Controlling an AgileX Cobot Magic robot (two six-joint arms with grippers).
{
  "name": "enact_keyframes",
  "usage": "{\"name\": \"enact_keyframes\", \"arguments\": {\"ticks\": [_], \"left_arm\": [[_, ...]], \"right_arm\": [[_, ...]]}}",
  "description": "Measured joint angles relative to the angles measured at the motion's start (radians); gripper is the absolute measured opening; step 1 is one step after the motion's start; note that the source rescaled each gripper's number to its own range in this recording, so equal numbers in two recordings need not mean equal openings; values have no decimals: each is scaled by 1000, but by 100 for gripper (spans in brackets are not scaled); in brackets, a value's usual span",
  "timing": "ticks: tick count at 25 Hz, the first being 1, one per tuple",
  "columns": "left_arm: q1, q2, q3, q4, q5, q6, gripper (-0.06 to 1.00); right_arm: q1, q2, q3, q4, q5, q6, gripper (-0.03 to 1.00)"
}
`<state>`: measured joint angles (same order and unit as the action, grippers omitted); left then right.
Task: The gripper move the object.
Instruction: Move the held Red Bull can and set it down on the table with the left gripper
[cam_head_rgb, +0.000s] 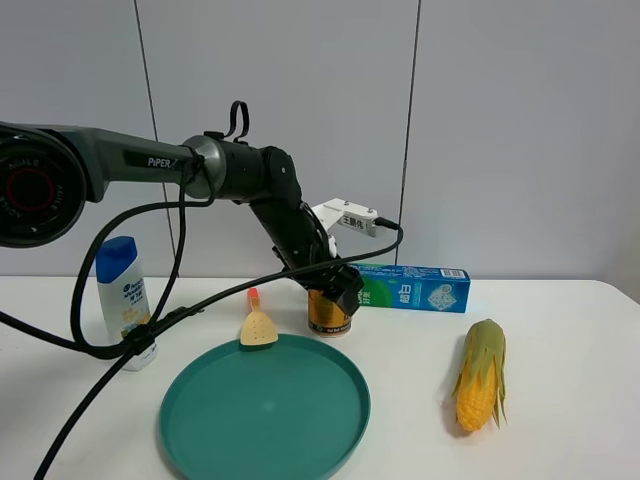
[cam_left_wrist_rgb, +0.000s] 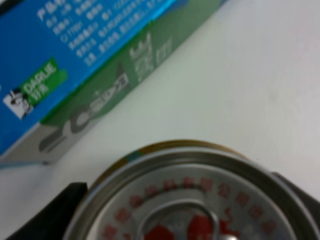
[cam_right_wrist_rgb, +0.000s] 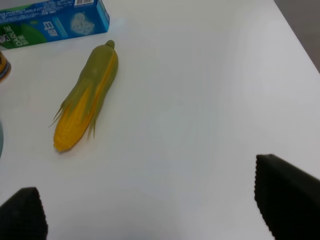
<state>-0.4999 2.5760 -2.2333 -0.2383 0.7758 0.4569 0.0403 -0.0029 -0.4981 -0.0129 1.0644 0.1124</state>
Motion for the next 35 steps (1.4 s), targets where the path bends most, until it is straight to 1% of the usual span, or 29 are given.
{"name": "enact_keyframes", "arguments": {"ticks": [6,9,11,15,19,21,23,25,28,30,35], "left_arm": [[-1,-134,2,26,75,-32,1],[3,-240,2,69,122,-52,1],[22,-298,2,98,156,-69,1],[103,-387,1,145,189,-92,1],[210,-408,1,153,182,-121,1],[266,-403,1,147,175,-132,1],[317,-392,1,112,163,-144,1],[364,-376,1,52,141,-153,1],[408,-338,1,-27,123,-163,1],[422,-300,1,-38,121,-173,1],[429,-202,1,-17,95,-190,1]], "right_arm": [[0,0,0,0,0,0,100],[0,0,0,0,0,0,100],[0,0,0,0,0,0,100],[0,0,0,0,0,0,100],[0,0,0,0,0,0,100],[0,0,0,0,0,0,100],[0,0,0,0,0,0,100],[0,0,0,0,0,0,100],[0,0,0,0,0,0,100],[0,0,0,0,0,0,100],[0,0,0,0,0,0,100]]}}
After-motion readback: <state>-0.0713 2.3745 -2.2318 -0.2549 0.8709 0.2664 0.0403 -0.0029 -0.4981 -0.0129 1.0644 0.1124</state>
